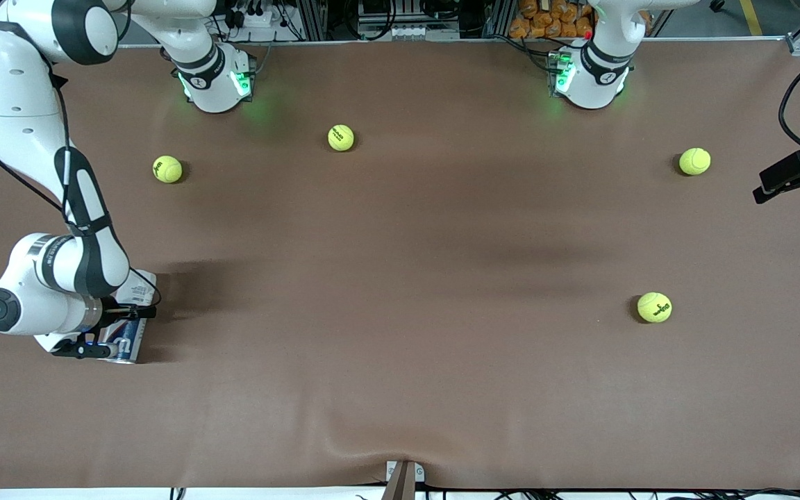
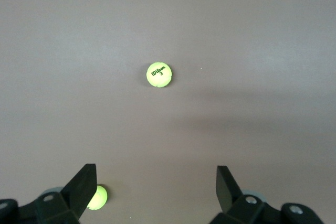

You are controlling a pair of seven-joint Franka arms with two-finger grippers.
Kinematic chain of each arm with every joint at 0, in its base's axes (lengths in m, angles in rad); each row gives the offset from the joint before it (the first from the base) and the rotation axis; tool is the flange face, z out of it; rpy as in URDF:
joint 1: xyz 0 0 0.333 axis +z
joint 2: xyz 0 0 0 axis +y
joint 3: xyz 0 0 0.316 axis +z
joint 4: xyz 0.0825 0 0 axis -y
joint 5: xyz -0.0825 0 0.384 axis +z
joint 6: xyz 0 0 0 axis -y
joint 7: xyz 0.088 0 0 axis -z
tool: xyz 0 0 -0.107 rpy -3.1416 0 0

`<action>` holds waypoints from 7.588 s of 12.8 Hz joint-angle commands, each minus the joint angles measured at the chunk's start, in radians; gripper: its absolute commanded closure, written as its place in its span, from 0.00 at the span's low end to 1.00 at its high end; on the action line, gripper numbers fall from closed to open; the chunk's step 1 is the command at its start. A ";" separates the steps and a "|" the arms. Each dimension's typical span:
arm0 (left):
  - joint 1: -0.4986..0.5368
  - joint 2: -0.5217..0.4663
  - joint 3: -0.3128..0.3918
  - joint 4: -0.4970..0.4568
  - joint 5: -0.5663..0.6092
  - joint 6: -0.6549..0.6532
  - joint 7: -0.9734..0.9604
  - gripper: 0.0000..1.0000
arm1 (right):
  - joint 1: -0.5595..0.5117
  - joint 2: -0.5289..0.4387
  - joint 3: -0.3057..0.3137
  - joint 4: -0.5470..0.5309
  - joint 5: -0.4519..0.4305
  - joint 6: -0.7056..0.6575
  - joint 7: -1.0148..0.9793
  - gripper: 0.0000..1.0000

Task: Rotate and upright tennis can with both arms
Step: 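Close the right gripper around the body of the can, then carry the can with the right gripper and lay it mid-table, then open the right gripper and withdraw while the left gripper approaches, then move the left gripper to the can's open end and grip the rim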

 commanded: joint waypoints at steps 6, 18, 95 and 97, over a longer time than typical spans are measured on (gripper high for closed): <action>-0.003 0.032 0.004 0.018 -0.009 -0.013 0.005 0.00 | -0.021 0.003 0.013 0.018 0.001 0.002 -0.016 0.26; 0.003 0.006 0.002 0.021 -0.007 -0.016 0.016 0.00 | 0.148 -0.052 0.019 0.187 -0.040 -0.153 -0.055 0.34; -0.347 0.678 -0.083 -0.287 -1.535 0.494 0.626 0.00 | 0.080 -0.787 0.020 0.050 0.011 -0.714 0.174 0.00; -0.344 0.680 -0.085 -0.316 -1.537 0.496 0.680 0.00 | 0.081 -0.790 0.022 0.050 0.012 -0.722 0.172 0.00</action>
